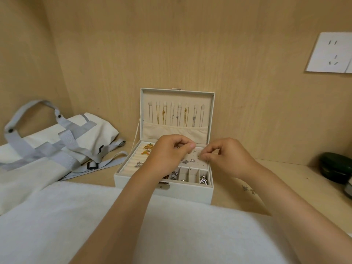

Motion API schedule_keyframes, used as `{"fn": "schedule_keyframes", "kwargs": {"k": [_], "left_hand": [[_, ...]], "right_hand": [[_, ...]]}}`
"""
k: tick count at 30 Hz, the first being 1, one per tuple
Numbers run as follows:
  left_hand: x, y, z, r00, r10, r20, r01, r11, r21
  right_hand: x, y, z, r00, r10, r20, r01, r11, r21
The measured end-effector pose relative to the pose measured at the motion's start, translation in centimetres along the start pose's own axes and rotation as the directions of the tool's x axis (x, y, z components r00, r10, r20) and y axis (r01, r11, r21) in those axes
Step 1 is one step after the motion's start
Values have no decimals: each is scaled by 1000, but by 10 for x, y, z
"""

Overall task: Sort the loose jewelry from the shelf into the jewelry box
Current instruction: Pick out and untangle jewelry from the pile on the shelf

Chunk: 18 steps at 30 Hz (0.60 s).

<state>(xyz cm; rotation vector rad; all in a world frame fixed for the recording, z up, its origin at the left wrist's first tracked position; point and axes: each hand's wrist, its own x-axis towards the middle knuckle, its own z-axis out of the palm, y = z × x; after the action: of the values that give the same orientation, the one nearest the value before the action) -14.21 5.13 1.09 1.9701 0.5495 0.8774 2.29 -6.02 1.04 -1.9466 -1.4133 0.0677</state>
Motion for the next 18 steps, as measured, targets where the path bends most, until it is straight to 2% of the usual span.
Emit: {"fn": "schedule_keyframes", "kwargs": {"k": [2, 6, 12, 18], "left_hand": [[1, 0, -2, 1000, -24, 14, 24, 1000, -18], [0, 0, -5, 994, -60, 96, 64, 997, -33], [-4, 5, -8, 987, -97, 132, 109, 990, -89], [-4, 5, -8, 987, -126, 98, 135, 986, -93]], "right_hand": [[-1, 1, -1, 999, -38, 21, 41, 986, -161], [-2, -7, -4, 990, -130, 61, 143, 934, -327], [-3, -12, -9, 975, -190, 113, 219, 900, -377], [-3, -13, -10, 969, -165, 181, 227, 885, -407]]}}
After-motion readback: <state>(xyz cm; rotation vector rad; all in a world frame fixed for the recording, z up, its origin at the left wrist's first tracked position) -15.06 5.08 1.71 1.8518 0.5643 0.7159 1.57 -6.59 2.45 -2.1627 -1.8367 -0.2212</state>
